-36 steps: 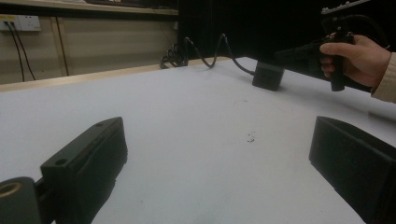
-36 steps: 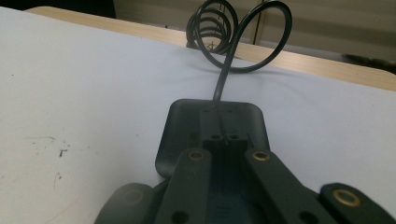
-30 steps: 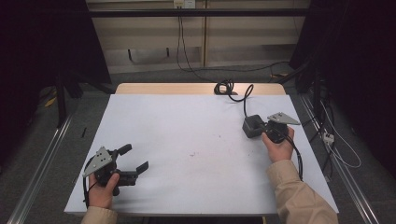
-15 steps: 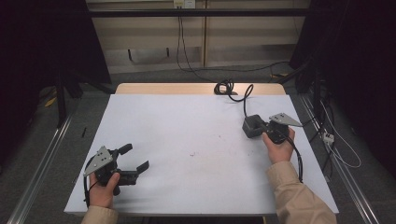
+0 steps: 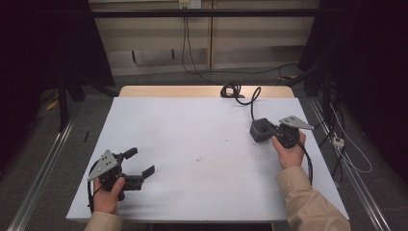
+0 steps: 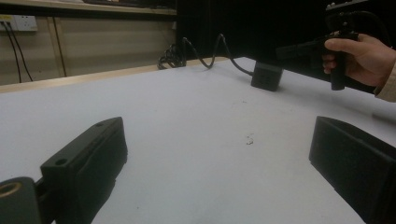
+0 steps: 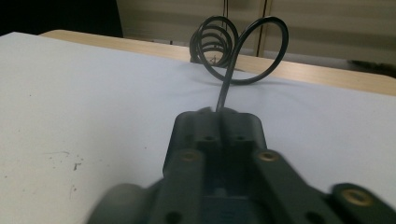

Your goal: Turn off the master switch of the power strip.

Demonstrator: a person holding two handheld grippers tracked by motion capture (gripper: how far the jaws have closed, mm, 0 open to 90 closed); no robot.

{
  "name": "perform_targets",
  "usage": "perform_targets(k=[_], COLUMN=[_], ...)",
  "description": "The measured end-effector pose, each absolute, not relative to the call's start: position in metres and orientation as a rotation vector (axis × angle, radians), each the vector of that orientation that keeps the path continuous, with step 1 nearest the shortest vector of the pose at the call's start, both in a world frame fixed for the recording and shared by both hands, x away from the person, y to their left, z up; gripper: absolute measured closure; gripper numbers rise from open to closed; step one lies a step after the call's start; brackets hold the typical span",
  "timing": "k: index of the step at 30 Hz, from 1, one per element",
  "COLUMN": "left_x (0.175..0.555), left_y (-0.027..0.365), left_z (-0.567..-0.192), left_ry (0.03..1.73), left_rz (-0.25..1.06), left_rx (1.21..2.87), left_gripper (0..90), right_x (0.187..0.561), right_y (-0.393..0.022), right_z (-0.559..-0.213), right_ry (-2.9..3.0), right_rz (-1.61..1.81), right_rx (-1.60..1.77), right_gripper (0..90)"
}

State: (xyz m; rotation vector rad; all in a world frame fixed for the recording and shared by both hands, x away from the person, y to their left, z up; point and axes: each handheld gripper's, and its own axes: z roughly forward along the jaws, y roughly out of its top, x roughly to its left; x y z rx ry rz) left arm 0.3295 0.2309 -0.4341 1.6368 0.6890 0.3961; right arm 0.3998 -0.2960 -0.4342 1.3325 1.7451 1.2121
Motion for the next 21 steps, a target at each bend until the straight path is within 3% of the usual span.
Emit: perform_targets(k=[2,3,21], left_x=[0.3296,0.3299,0.3320], left_y=[0.2308,0.2306,0.2285], left_z=[-0.4342,-0.4342,-0.4350], left_ry=[0.690,0.691,0.690], left_rz=[0.397,0.397,0.390], left_rx=[1.635,1.635,1.644], left_gripper=[3.8,3.8,3.8], right_x=[0.3999,0.3995,0.3969], right_y=[-0.2958,-0.2952,-0.2931], right_z=[-0.4344,-0.4339,-0.4313], right_ry=[1.751,1.755,1.750], right_rz=[1.216,1.218,1.219], right_rx=[1.332,1.329,1.370], right_gripper=[80.5,75.4,36.4])
